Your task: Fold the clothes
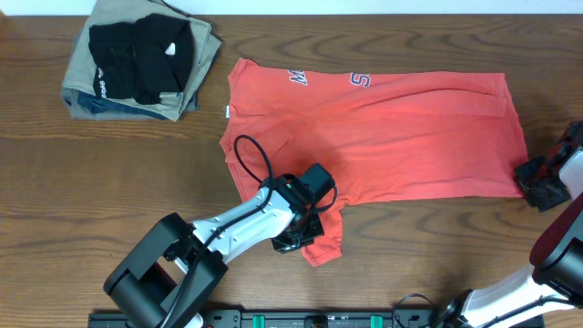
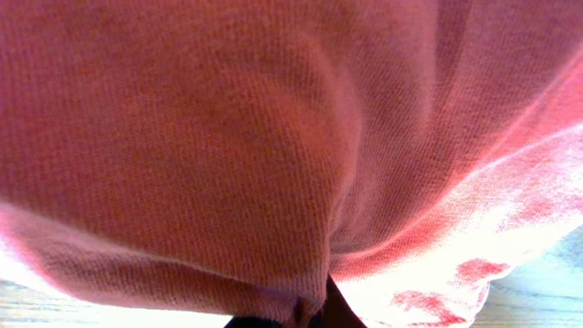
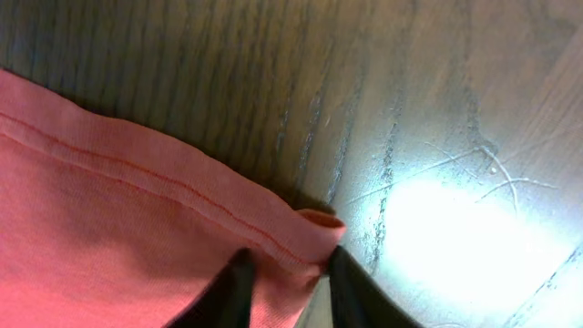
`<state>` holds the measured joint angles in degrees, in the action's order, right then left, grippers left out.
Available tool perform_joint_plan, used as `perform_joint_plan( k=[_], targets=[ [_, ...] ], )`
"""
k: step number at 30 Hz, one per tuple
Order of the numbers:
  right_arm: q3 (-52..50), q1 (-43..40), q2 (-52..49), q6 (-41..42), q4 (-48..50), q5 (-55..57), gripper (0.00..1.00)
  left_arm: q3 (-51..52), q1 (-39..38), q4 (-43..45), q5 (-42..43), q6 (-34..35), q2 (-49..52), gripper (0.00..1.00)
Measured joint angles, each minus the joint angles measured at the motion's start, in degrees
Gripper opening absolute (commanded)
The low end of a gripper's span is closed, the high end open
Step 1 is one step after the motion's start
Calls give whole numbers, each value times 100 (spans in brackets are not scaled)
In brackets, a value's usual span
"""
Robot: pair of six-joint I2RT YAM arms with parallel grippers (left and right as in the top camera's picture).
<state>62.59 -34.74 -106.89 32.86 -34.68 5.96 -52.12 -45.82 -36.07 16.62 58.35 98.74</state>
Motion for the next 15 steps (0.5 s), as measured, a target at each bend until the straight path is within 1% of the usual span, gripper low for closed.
perform_joint_plan(
  k=[1,2,5,8,12,15],
  targets=[
    [0,0,0,-22,0,-2,4,2,0,-35,-31,-33,-15,6],
    [0,0,0,-9,-2,-7,2,4,0,-98,-79,-72,-42,6],
    [15,0,0,26,-50,-13,2,46,0,-249,-221,-188,-238,6],
    [48,0,0,74,-201,-24,1,63,0,-415,-382,-317,-660,6],
    [247,0,-4,151,-678,-42,1,63,2,-721,-531,-507,-1305,6],
    [623,0,-4,214,-1167,-98,1,42,0,-973,-634,-664,-1725,6]
  ],
)
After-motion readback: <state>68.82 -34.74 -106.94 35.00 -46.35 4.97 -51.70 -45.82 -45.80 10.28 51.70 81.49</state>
